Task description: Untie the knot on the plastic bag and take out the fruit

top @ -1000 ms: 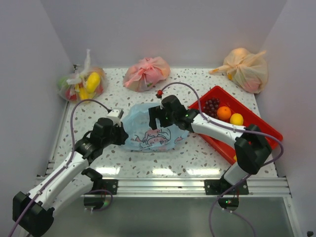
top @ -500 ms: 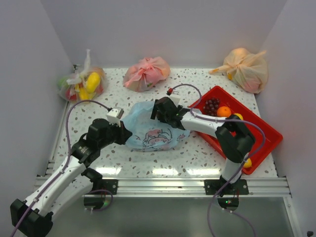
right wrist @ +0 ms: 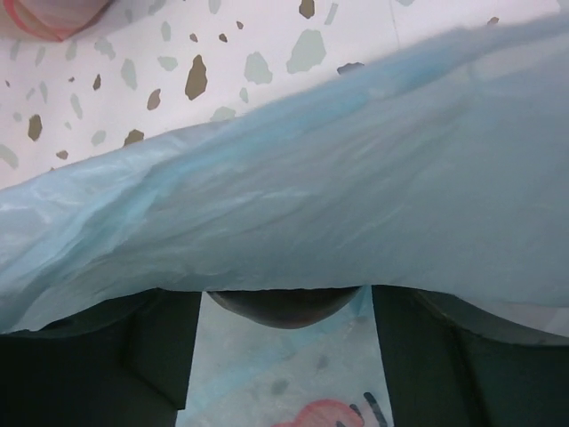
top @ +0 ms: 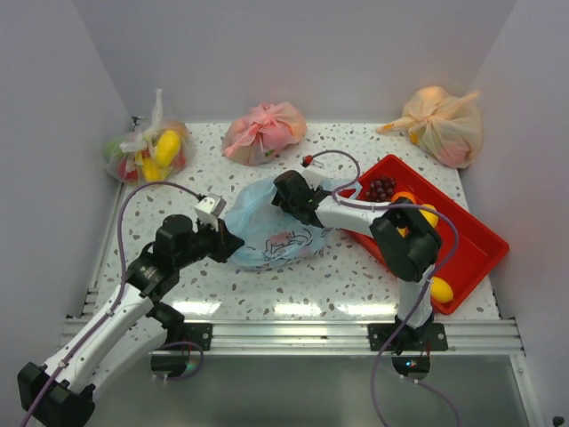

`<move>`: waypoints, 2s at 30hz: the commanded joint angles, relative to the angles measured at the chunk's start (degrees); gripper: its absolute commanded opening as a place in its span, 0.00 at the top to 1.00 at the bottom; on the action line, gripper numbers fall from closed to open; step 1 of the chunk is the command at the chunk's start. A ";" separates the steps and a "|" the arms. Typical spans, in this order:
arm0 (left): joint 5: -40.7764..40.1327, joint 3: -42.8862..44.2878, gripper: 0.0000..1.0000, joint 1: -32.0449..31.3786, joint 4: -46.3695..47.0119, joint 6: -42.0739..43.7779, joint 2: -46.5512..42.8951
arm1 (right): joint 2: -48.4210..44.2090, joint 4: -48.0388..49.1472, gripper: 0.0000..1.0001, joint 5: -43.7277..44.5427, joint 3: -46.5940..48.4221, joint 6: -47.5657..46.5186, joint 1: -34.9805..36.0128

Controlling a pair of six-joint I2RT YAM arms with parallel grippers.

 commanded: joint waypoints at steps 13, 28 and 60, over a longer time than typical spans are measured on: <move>-6.47 0.44 1.00 0.25 0.03 0.49 2.23 | -13.19 2.68 0.70 -22.91 -2.33 -23.17 -0.24; -15.27 1.14 1.00 0.61 -2.87 -1.88 0.57 | -26.89 -22.99 0.75 -46.90 5.16 -46.03 -0.33; -10.35 5.45 0.99 0.61 -18.16 -11.28 -1.81 | -56.79 -34.23 0.01 -10.62 -27.13 -19.58 -46.21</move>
